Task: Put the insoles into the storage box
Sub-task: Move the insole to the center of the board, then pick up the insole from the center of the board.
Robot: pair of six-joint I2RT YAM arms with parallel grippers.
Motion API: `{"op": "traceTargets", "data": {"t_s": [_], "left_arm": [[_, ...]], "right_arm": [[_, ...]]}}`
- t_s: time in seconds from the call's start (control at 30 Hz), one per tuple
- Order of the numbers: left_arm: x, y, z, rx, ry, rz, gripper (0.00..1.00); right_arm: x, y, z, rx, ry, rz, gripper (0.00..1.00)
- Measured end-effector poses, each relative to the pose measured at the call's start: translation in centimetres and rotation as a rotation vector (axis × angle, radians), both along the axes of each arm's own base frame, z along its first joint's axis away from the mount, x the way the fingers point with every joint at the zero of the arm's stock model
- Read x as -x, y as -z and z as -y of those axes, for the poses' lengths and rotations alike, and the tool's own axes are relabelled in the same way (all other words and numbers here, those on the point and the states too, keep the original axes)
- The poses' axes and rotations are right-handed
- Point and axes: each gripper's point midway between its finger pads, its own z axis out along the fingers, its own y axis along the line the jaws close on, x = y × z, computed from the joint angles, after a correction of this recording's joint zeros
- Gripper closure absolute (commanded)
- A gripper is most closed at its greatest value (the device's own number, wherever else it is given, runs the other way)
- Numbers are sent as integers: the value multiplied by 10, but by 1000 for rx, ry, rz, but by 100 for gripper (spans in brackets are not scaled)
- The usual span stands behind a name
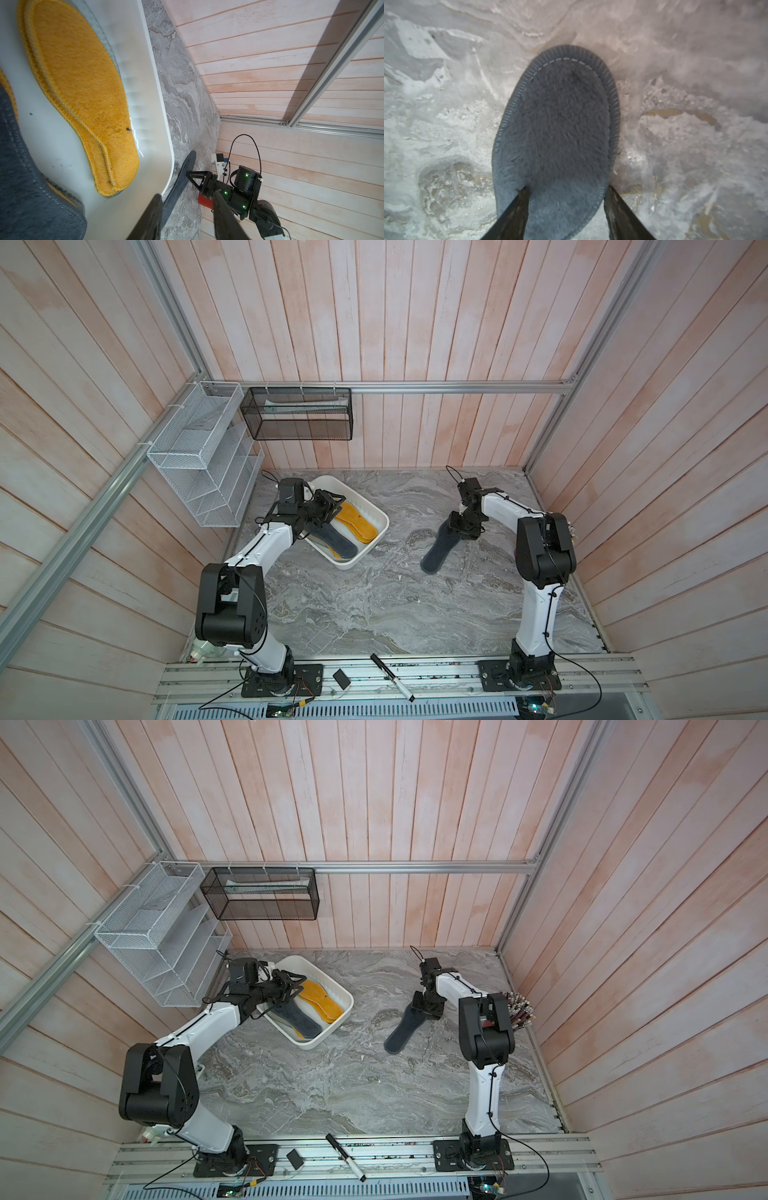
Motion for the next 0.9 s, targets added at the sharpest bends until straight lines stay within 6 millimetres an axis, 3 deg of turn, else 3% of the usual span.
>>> {"op": "traceTargets", "data": {"t_s": [0.17, 0.6, 0.8, 0.9], "left_arm": [[0, 0, 0, -1, -3, -1, 59], [1, 1, -2, -3, -11, 0, 59], [1, 1, -2, -3, -11, 0, 59], [2, 1, -2, -3, -11, 0, 59]], "right_arm": [[1, 1, 0, 38, -32, 8, 37], [-3, 4, 12, 74, -53, 19, 88], [-7, 3, 11, 66, -58, 39, 99], [-12, 2, 7, 44, -61, 63, 100]]}}
